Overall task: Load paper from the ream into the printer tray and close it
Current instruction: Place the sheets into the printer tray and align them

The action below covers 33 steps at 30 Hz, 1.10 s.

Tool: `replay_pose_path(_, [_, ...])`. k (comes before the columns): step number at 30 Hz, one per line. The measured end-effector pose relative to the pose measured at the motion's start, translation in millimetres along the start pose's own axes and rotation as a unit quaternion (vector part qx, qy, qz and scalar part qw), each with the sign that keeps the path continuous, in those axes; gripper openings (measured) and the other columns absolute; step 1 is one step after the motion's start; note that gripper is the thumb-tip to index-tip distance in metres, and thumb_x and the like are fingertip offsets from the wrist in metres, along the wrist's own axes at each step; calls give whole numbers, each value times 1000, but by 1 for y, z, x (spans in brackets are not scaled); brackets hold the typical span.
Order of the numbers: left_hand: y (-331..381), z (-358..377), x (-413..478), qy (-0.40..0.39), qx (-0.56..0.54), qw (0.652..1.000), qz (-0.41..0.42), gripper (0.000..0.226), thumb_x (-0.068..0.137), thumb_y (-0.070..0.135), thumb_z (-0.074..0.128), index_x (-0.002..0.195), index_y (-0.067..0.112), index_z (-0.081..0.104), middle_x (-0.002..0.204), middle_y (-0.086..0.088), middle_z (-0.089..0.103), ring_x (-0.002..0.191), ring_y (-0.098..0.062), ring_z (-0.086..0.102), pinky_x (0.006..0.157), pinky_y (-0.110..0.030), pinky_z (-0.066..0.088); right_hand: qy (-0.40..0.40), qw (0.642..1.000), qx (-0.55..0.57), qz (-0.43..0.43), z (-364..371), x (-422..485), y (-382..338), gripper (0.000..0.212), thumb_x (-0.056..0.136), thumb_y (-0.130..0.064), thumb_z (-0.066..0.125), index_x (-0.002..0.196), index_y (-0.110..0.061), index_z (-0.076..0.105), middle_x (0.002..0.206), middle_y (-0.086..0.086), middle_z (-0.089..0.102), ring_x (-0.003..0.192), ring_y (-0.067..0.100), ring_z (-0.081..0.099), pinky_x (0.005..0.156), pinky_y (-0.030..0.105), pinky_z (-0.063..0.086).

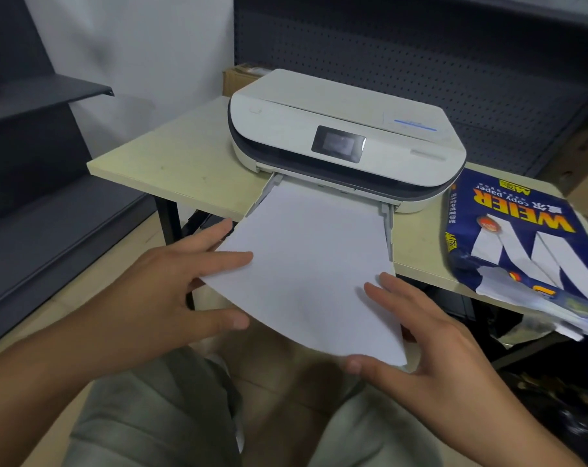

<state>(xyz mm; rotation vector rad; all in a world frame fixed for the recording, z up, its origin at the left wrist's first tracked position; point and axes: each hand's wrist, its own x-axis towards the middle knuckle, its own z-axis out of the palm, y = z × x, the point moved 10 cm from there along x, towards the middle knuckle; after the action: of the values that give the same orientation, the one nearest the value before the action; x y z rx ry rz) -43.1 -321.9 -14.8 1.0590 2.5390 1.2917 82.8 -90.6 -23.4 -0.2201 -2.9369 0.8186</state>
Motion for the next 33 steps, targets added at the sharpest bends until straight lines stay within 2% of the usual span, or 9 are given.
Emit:
replay_pose_path(2, [6,3,6,-18,8,1000,10,79,54,69,68,128,46,61,137,60,22,119,32,37,97,-1,35,19,1000,1,-12,-4,4,0,98,54,-90,55,142,-48,48,153,-37,28,142,-15,25,107,4,22])
replay_pose_path(4, [5,2,13,-15,23,1000,12,81,57,79,63,129,43,61,129,65,26,116,31,40,91,2,38,39,999,4,-27,-8,8,-2,93,59,-87,55,141,-42,53,148,-33,35,134,-19,30,97,-5,22])
replay_pose_path(9, [-15,-3,31,21,89,995,-24,94,49,95,50,125,40,67,152,21,42,126,2,53,100,-25,51,70,995,-43,-63,-14,19,-10,76,72,-77,63,137,-37,58,140,-19,45,116,-16,42,93,-5,24])
replay_pose_path(16, [-13,0,50,12,86,995,-42,73,58,71,64,121,35,71,152,13,46,126,-4,54,107,-35,47,106,990,-65,-60,-22,39,-2,65,76,-69,59,128,-31,66,131,-9,55,107,6,58,91,10,36])
replay_pose_path(20, [-16,1,67,16,110,992,-52,47,72,46,77,115,29,75,150,3,50,103,-6,64,103,-24,45,116,990,-60,-50,-26,53,4,63,77,-64,62,130,-32,65,131,-10,55,104,1,52,90,16,39])
replay_pose_path(22, [-18,2,74,16,129,990,-54,40,75,35,81,113,26,76,149,0,52,100,-5,62,102,-21,42,121,990,-57,-47,-28,58,6,62,78,-62,62,131,-30,64,131,-10,55,103,-1,50,90,18,41])
replay_pose_path(26, [-21,4,85,19,146,987,-66,39,75,33,82,113,24,76,149,-5,53,114,-14,64,108,-26,41,123,990,-57,-36,-29,68,12,57,80,-57,68,130,-30,63,131,-9,55,111,6,54,92,20,39])
replay_pose_path(29, [-19,6,90,25,153,986,-64,39,76,34,82,113,25,76,149,-5,52,106,-11,64,106,-24,42,120,990,-60,-32,-27,75,17,56,80,-56,69,130,-30,64,129,-9,56,106,6,53,90,20,39])
replay_pose_path(33, [-22,11,96,24,164,984,-69,42,76,38,81,115,24,76,150,-5,52,119,-12,61,99,-17,37,122,991,-52,-24,-27,82,24,57,79,-54,72,129,-30,64,129,-9,56,108,11,56,91,24,43])
